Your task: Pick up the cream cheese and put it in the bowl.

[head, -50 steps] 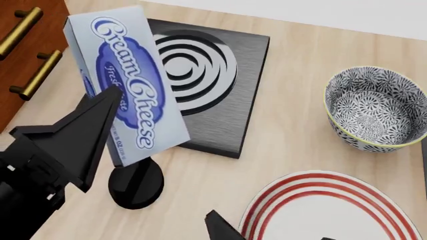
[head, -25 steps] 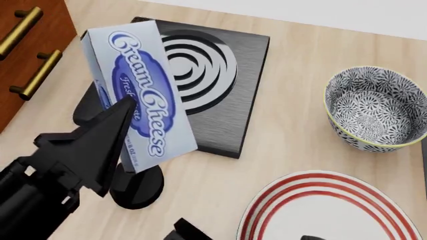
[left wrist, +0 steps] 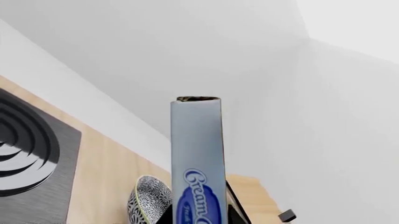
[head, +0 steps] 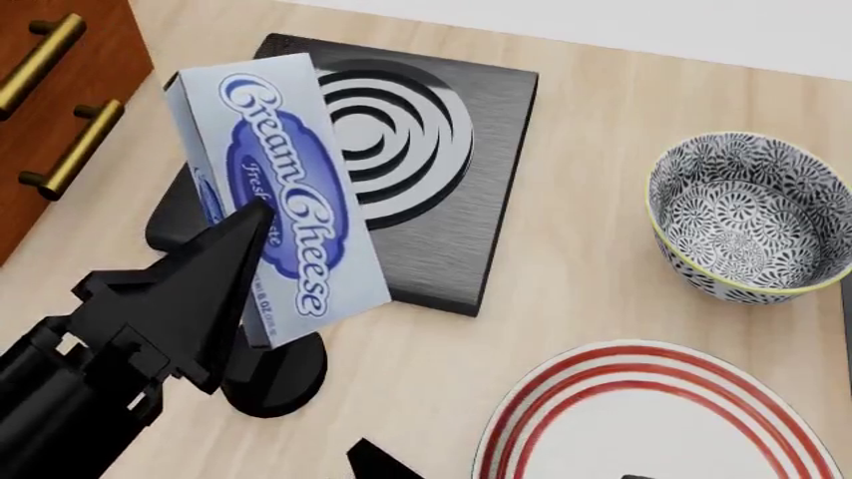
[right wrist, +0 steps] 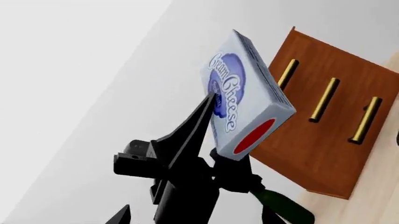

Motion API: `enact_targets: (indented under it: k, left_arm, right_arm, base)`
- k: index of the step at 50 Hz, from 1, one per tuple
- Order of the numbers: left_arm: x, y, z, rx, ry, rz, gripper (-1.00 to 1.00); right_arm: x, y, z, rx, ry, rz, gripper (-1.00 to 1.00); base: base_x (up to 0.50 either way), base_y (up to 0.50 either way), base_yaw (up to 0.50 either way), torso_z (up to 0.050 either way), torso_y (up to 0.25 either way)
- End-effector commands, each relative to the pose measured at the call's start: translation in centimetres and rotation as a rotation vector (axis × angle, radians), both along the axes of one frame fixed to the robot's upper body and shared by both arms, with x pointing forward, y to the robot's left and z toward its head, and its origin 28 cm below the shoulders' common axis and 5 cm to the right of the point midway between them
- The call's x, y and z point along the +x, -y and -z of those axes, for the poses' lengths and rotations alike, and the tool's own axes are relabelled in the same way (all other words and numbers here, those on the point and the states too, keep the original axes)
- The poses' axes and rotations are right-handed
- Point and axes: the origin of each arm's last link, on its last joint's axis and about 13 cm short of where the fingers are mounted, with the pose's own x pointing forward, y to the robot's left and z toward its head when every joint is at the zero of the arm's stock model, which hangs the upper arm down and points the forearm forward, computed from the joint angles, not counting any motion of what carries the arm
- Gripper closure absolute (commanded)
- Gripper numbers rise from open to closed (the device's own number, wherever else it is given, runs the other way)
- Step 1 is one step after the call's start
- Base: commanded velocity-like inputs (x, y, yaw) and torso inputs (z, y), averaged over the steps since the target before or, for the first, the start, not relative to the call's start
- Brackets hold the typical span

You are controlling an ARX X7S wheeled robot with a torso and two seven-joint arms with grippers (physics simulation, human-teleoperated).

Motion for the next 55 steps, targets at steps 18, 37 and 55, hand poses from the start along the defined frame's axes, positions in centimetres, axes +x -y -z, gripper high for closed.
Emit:
enact_targets:
  k: [18,37,55]
  left_arm:
    - [-0.2,-0.3,-0.2,-0.023,0.004,0.010,1.00]
    - [-0.4,-0.4,-0.4,-0.029,0.006,0.011,1.00]
    - [-0.7,-0.3,-0.2,-0.019,0.013,0.022,1.00]
  right_arm:
    - [0.5,1.0,-0.4,0.001,0.018,0.076,-1.00]
    - [1.6,1.3,-0.1,0.014,-0.007,0.106,-1.00]
    - [2.8,1.4,0.0,0.017,-0.024,0.118,-1.00]
  base:
    - [0.00,0.00,0.00,0.001,0.001]
    - [0.00,0.00,0.00,0.000,0.001]
    - [0.00,0.00,0.00,0.000,0.001]
